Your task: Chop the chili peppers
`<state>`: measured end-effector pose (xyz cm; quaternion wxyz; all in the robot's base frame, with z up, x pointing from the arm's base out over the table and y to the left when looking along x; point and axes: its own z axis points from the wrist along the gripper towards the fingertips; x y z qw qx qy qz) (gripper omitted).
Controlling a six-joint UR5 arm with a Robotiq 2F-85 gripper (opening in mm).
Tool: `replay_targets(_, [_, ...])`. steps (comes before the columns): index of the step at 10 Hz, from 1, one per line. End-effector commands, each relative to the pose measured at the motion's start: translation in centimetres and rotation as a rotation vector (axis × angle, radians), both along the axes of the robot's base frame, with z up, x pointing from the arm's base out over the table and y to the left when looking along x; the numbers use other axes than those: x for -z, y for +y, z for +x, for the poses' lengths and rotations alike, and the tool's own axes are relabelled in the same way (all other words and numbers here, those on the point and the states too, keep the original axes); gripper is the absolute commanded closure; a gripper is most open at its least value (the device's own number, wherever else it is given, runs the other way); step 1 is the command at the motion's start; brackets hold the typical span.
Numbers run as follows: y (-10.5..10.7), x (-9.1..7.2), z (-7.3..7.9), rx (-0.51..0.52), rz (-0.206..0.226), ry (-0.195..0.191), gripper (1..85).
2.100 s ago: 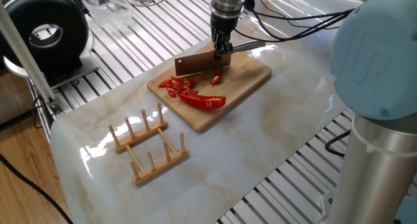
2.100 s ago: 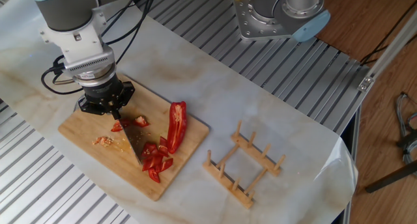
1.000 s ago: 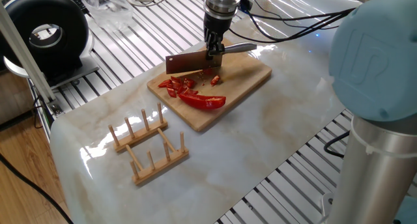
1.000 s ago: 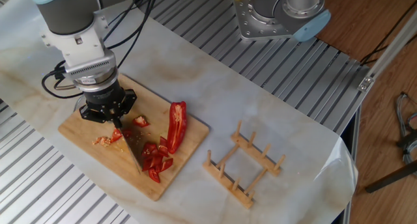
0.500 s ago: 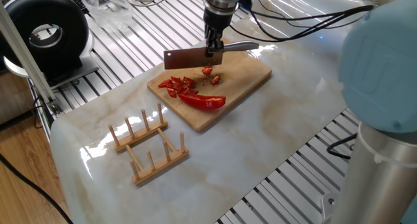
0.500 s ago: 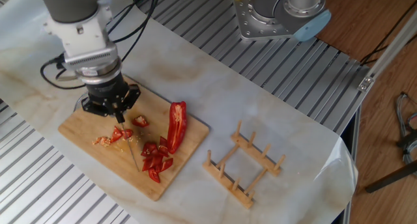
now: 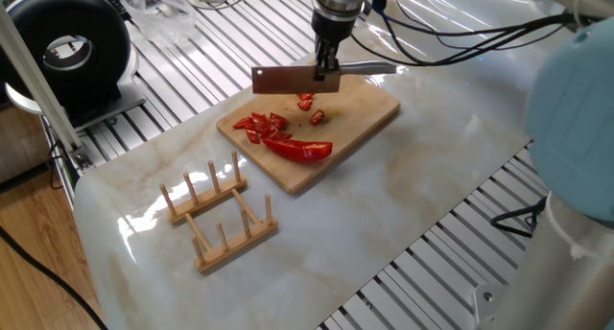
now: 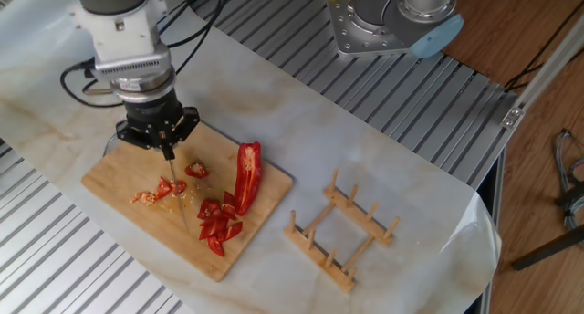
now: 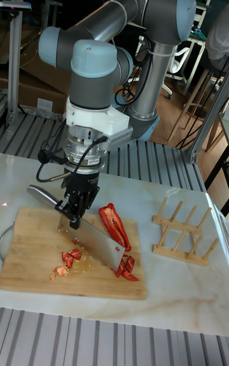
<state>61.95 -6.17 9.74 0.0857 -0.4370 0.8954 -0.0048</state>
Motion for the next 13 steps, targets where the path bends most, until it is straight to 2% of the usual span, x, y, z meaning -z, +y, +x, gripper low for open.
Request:
replay_targets(1, [-0.6, -0.3, 1.8, 0.018, -0.015, -0.064, 84.3])
replay_targets(3, [-0.3, 0.0, 2.9, -0.002, -0.01, -0.079, 84.3])
replay_targets(5, [0.6, 0.5, 3.8, -0.009, 0.024, -0.075, 84.3])
replay_targets(6, [1.1, 0.9, 3.7, -0.016, 0.043, -0.049, 84.3])
replay_targets(8, [1.9, 2.4, 4.0, 0.006, 0.072, -0.027, 84.3])
replay_targets(13, [2.3, 2.6, 4.4, 0.015, 0.081, -0.026, 84.3])
